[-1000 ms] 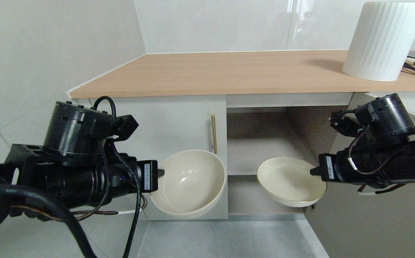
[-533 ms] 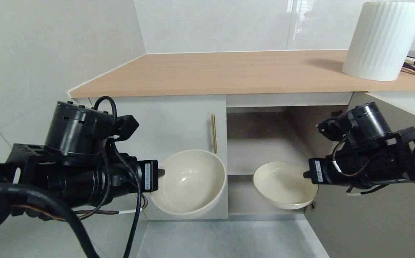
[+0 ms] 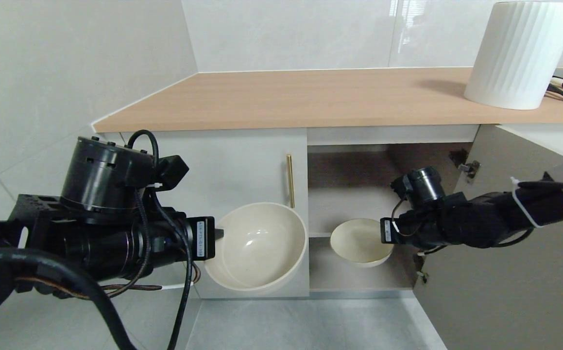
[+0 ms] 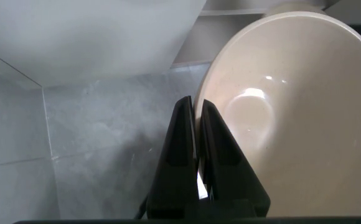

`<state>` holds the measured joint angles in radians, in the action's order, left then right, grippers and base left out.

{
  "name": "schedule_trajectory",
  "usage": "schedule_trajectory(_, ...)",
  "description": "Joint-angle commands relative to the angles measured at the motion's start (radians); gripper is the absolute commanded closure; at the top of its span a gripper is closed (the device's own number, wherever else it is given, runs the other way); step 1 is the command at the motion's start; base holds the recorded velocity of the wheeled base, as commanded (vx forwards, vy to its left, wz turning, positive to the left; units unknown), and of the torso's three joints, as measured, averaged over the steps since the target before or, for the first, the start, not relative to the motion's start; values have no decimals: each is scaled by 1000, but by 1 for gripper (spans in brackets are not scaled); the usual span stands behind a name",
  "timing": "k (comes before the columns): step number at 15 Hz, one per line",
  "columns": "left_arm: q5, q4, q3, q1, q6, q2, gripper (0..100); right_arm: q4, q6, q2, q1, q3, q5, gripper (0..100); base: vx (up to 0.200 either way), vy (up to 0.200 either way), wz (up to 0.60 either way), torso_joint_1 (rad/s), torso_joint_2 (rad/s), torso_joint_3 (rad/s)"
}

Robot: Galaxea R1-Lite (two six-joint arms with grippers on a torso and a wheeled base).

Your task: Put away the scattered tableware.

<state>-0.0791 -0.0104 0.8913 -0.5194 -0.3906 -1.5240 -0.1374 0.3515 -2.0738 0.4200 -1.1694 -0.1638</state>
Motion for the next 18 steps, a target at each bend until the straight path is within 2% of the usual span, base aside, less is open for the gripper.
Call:
schedule_trajectory(1,-2,0,0,-1,-1,-7,100,-77,0,-112,-10,-16,-17,100,0,0,0,0,0,0)
schedule_trajectory(4,-2,0,0,1,-1,-7,100,-280,-25,-193,-46,-41,-48,100,0,0,0,0,0,0)
schedule_trajectory(12,-2,0,2,2,-1,-11,100,-280,-54,-388,-104,-320,-77,100,0,0,0,0,0,0)
schedule_trajectory(15,-4,-2,2,2,-1,-19,100,-281,-45,-425,-138,-374,-95,100,0,0,0,0,0,0)
schedule_trajectory(18,-7,-45,-3,2,-2,-39,100,-281,-46,-466,-147,-408,-125,100,0,0,0,0,0,0)
